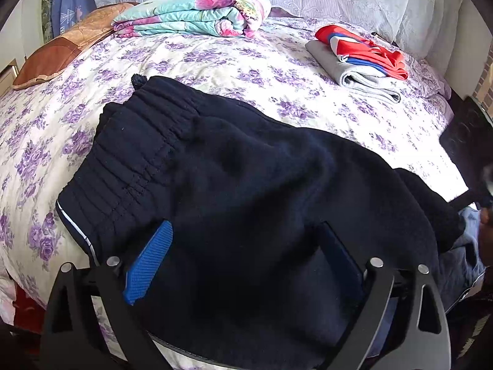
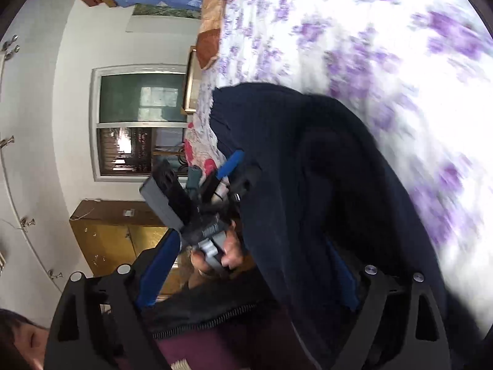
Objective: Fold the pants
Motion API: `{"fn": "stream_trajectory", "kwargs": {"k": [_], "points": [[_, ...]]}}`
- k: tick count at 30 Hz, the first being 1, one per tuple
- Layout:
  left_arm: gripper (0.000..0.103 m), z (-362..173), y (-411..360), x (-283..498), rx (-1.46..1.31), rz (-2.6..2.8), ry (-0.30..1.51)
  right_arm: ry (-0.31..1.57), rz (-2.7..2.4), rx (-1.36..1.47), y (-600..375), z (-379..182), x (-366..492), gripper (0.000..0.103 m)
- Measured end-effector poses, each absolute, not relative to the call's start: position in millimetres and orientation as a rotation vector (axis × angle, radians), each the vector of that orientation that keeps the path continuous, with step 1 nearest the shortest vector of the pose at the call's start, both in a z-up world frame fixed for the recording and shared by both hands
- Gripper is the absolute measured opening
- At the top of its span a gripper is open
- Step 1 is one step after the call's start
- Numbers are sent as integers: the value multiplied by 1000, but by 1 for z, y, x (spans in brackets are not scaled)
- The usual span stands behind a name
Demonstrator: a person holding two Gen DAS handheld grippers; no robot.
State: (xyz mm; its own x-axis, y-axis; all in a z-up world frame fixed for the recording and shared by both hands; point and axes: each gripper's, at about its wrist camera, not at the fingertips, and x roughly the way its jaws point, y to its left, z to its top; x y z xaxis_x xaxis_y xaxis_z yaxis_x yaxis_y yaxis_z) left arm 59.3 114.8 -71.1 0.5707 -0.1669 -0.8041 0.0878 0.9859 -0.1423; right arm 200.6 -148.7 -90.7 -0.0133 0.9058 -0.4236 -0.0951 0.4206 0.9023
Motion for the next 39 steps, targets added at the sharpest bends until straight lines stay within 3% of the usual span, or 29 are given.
{"fn": "stream_trajectory", "kwargs": {"k": [1,2,5,7,17,21,25,26,27,28,30,32,33,34,36,39], "points": [[93,-71,115,59,-95,-147,951,1286,891,762,-148,-89,208,69],[93,-71,115,60,-98,-146,951,1247,833,764,-151,-91,214,66],[93,-71,117,59,-102,-154,950,1103,670,795,-177,-84,217,41],[93,-71,118,59,-103,-163,948,997,585,751,-197,-67,210,15],[95,-67,122,62,-148,-168,947,814,221,584,-260,-20,199,19],[95,-41,136,61,-228,-200,901,891,548,693,-240,-2,171,36],[95,-43,123,71,-126,-126,885,1007,478,572,-180,-34,133,36],[95,-57,123,80,-111,-85,924,1034,411,558,-182,-54,132,35],[95,-73,129,87,-122,-65,955,1047,337,554,-193,-73,131,27],[95,-82,133,89,-141,-54,954,1044,291,584,-210,-88,129,0],[95,-76,127,83,-103,-45,918,978,328,780,-250,-96,105,0],[95,-73,123,79,-87,-51,905,829,234,697,-280,-67,63,4],[95,-72,125,78,-92,-56,903,749,150,633,-298,-51,38,18],[95,-72,126,77,-106,-63,905,669,45,595,-319,-37,9,51],[95,-69,127,72,-135,-82,900,534,-208,548,-357,-20,-58,78],[95,-65,120,70,-171,-119,895,503,-493,486,-412,-16,-124,78]]}}
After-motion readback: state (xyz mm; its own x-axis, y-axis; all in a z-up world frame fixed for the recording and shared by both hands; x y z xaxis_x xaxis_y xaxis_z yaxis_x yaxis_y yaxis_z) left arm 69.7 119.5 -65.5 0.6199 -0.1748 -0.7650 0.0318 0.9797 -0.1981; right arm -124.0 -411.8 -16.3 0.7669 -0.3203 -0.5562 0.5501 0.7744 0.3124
